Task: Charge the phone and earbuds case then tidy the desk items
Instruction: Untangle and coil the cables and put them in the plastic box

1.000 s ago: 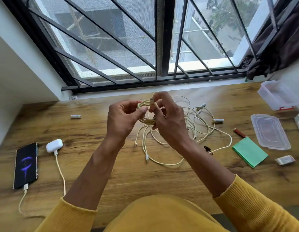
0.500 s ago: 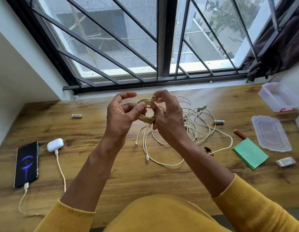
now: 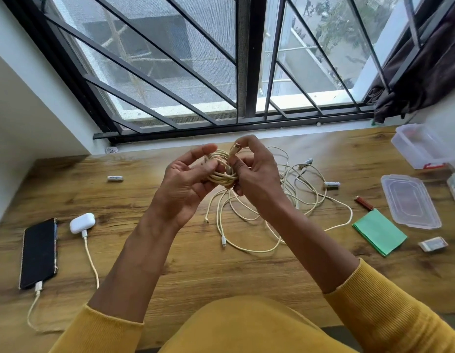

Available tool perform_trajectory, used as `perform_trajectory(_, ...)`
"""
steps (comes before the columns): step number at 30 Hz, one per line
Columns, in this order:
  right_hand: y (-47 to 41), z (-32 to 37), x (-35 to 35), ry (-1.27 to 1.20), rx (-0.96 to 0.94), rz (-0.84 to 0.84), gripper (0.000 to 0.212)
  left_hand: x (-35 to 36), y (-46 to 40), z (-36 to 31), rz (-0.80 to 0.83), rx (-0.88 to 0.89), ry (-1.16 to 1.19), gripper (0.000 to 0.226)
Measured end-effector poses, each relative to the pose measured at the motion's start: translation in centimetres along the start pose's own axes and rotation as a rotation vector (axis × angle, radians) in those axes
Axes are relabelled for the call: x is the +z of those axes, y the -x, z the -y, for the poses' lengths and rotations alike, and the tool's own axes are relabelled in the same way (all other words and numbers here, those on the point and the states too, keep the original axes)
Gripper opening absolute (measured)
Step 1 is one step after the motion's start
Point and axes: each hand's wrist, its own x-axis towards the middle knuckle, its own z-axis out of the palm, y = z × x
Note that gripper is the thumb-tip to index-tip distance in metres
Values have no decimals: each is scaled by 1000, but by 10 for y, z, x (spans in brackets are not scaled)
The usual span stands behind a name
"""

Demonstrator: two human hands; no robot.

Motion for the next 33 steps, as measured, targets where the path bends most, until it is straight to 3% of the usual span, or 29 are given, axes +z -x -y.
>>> perform_trajectory(4, 3, -7, -1, -15, 13, 4, 13, 5, 0, 2, -25, 43, -133, 40)
perform_trajectory(11, 4, -4, -7, -123, 69, 25, 9, 8, -2, 7, -65, 95, -172, 39)
perform_trajectory(19, 2, -4, -11, -233, 124, 74, 10, 10, -6, 15, -158, 318, -409, 14)
perform_trajectory(27, 3, -4, -9, -103, 56, 17, 10, 13, -9, 19, -319, 330, -496, 12)
perform_trajectory(33, 2, -7, -10, 46, -62, 85, 12, 5, -11, 8, -360, 351, -650, 24)
